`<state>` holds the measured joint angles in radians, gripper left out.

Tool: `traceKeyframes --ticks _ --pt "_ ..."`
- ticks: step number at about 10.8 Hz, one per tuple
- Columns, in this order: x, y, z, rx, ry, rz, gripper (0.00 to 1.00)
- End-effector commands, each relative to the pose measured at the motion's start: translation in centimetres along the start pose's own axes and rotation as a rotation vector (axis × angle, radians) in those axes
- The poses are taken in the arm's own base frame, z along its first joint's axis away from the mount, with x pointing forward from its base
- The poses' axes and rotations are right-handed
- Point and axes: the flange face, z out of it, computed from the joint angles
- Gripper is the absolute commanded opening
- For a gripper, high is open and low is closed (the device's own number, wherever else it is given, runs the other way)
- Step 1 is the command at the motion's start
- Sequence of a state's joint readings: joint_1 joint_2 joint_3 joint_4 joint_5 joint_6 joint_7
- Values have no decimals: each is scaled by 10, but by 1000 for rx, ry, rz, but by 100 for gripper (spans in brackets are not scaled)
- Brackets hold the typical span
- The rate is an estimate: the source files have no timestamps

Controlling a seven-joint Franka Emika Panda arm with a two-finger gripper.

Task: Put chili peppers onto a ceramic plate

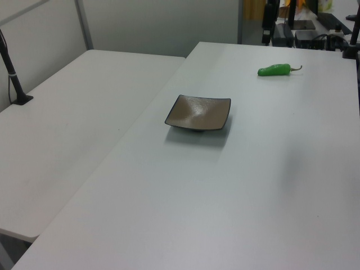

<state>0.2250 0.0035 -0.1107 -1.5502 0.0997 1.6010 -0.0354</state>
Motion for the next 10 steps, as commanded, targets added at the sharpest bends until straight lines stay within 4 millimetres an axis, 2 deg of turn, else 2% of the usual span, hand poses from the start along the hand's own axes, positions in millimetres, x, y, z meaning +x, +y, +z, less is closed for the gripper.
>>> traceKeyframes --ticks 1,7,9,10 --pt "-4 1 5 22 -1 -1 100" --pt "-3 2 7 21 -4 -11 100" --pt "-3 14 7 17 -4 -124 100" --pt "-4 31 7 14 -7 -209 100"
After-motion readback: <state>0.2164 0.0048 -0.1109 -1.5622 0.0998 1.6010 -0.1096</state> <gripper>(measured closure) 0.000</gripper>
